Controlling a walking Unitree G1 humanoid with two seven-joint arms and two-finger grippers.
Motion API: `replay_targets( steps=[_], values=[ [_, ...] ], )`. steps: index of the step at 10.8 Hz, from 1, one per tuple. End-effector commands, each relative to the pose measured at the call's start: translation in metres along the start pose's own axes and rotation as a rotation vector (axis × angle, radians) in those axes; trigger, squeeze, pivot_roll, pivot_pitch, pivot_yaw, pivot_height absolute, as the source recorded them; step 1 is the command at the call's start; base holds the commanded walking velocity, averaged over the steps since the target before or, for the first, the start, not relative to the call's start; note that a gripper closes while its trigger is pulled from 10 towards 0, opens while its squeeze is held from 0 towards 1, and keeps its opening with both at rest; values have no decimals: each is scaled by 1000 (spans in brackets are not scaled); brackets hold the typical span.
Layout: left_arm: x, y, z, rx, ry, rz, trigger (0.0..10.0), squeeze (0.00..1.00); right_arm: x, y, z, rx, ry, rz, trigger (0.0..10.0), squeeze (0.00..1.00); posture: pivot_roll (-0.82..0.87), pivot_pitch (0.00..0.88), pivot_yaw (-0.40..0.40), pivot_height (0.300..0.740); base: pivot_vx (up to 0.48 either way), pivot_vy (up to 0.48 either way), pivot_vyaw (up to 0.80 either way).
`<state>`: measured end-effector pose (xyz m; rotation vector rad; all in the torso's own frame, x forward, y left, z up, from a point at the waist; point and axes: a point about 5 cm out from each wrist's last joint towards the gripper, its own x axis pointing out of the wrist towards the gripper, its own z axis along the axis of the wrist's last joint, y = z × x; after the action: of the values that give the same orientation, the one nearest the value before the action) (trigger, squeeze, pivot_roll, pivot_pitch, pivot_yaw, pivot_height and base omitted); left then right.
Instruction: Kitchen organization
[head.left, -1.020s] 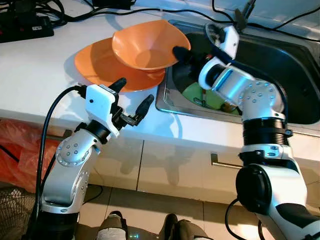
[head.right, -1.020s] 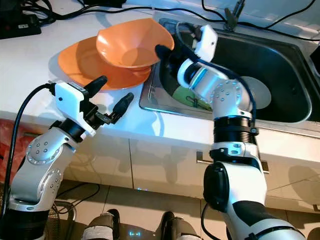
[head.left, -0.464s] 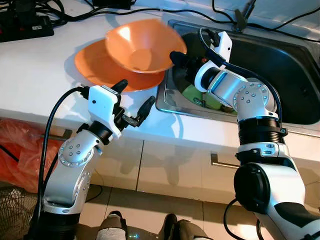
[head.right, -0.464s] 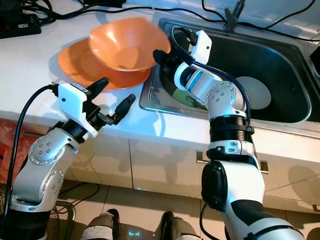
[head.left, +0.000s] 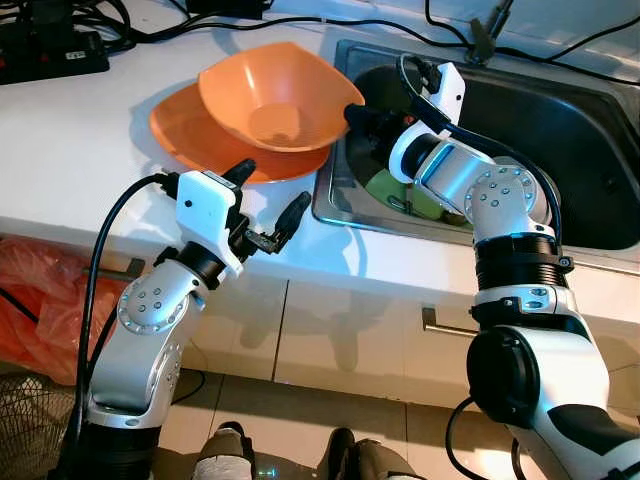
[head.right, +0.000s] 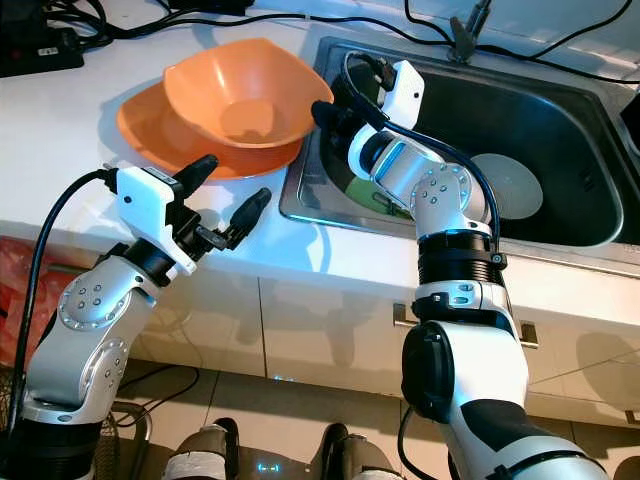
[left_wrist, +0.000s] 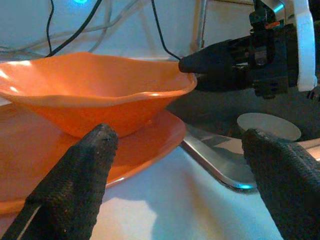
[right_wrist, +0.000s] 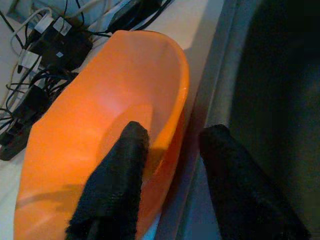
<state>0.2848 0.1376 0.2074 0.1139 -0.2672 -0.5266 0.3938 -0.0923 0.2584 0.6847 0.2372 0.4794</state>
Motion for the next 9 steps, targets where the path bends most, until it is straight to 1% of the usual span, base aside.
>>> replay_targets(
  steps=[1,9],
  values=[
    [-1,-4,-1,3,13,-9,10000,0,-1,-3,3,14,-10,-12,0,0,245,199,-158,740,0,0,0],
    [0,-5,-4,0,24,-9,10000,0,-1,-5,3,38,-14,-5,0,0,244,201,-156,740,0,0,0]
  ],
)
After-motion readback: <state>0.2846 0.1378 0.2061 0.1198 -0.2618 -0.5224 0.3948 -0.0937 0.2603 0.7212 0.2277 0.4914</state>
